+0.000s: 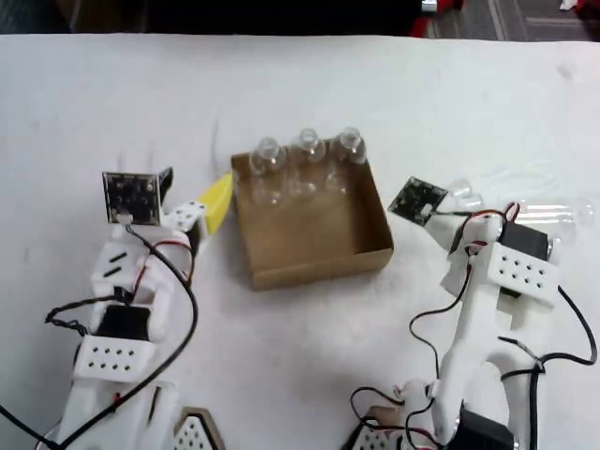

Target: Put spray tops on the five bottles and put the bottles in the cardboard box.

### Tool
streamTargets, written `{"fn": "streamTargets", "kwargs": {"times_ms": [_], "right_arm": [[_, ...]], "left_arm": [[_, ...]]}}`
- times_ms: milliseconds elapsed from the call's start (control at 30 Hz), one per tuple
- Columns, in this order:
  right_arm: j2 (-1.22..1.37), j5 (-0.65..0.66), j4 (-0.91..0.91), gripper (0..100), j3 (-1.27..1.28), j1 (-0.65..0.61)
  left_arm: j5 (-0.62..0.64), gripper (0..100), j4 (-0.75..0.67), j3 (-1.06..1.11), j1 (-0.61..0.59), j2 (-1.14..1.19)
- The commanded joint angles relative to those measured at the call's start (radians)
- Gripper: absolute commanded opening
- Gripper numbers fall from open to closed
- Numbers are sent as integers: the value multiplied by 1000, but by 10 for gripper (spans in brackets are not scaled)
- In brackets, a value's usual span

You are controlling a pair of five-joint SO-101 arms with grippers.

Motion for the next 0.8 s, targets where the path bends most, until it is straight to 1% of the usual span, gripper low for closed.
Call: {"fn": "streamTargets", "kwargs": {"times_ms": [0, 267, 467, 567, 767], "right_arm": [[5, 55, -54, 191, 31, -8], [1, 161, -180, 191, 133, 7], [12, 336, -197, 191, 104, 48], [39, 416, -147, 191, 46, 47], [231, 420, 85, 191, -285, 44]], "left_arm": [[-9, 293, -25, -5, -2, -28], [-9, 293, -25, -5, -2, -28], [-9, 293, -25, -5, -2, -27], [-9, 293, -25, -5, -2, -27], [-9, 293, -25, -5, -2, -27]]}}
